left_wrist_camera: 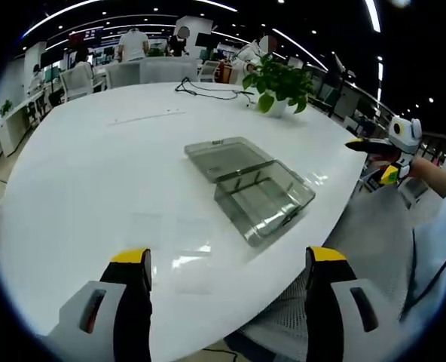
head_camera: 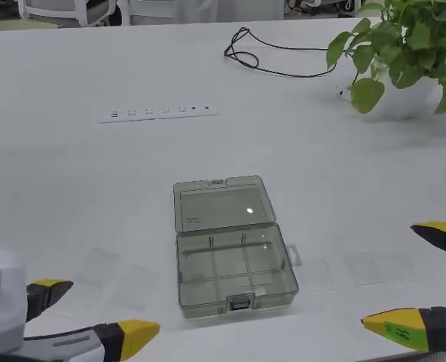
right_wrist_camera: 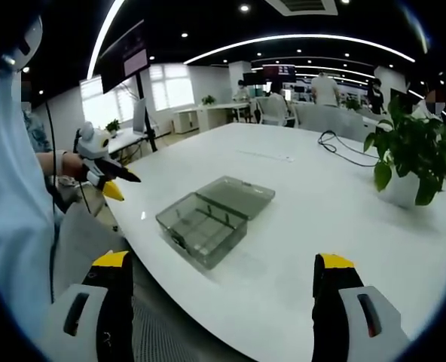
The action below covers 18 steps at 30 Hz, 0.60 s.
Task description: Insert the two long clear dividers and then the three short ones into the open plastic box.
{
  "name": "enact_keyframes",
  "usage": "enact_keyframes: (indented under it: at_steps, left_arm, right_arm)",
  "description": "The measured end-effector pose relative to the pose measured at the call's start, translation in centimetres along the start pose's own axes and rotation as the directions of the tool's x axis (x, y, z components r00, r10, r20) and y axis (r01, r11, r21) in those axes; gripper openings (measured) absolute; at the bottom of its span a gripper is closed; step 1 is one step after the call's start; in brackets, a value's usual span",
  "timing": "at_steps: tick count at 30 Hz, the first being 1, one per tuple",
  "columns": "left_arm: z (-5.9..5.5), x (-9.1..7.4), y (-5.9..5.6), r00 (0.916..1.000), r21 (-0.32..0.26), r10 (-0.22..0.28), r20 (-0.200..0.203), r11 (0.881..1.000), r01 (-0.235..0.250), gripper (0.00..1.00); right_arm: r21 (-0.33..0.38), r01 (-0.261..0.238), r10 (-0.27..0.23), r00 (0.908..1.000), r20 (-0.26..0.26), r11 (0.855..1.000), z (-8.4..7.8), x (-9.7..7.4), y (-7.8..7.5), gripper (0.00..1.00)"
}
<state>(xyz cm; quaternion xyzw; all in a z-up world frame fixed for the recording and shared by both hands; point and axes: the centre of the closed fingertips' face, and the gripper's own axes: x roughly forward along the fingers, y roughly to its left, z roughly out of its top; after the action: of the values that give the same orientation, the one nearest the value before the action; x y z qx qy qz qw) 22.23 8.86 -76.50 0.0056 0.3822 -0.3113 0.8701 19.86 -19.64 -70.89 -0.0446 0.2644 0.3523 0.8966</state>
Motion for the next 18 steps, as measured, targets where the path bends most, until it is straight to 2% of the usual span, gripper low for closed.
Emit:
enact_keyframes:
  at_steps: [4, 6, 8, 11, 14, 17, 18]
  left_arm:
    - [-0.8, 1.0, 0.6, 0.9988, 0.028, 0.008, -0.047, 1.000, -0.007, 0.78]
    - [-1.4, 1.4, 1.0, 0.9957, 0.053, 0.019, -0.090, 0.999, -0.014, 0.75]
    - [-1.8, 1.9, 1.4, 0.9934, 0.066, 0.024, -0.112, 0.998, -0.017, 0.69]
    - [-2.1, 2.7, 1.7, 0.9920, 0.065, 0.020, -0.125, 0.998, -0.012, 0.66]
    - [-2.5, 3.2, 2.0, 0.9873, 0.094, 0.033, -0.155, 0.995, -0.019, 0.59]
    - [-3.0, 3.9, 2.2, 0.9827, 0.111, 0.039, -0.181, 0.994, -0.019, 0.57]
    - [-3.4, 4.1, 2.4, 0.9779, 0.117, 0.046, -0.204, 0.993, -0.022, 0.55]
  right_arm:
    - [0.001, -0.002, 0.002, 1.0000, -0.002, 1.000, -0.1, 0.0, -0.1, 1.00]
    - [0.001, -0.002, 0.002, 1.0000, -0.003, 1.000, -0.1, 0.0, -0.1, 1.00]
    - [0.004, -0.003, 0.003, 1.0000, -0.002, 1.000, -0.1, 0.0, -0.2, 1.00]
    - [0.005, 0.000, 0.000, 1.0000, -0.007, 1.000, -0.3, -0.1, -0.3, 1.00]
    - [0.009, 0.000, 0.000, 1.0000, -0.008, 1.000, -0.3, -0.2, -0.4, 1.00]
    - [0.011, 0.000, 0.000, 0.9999, -0.010, 1.000, -0.4, -0.2, -0.4, 1.00]
    - [0.012, 0.001, -0.001, 1.0000, -0.009, 1.000, -0.4, -0.2, -0.4, 1.00]
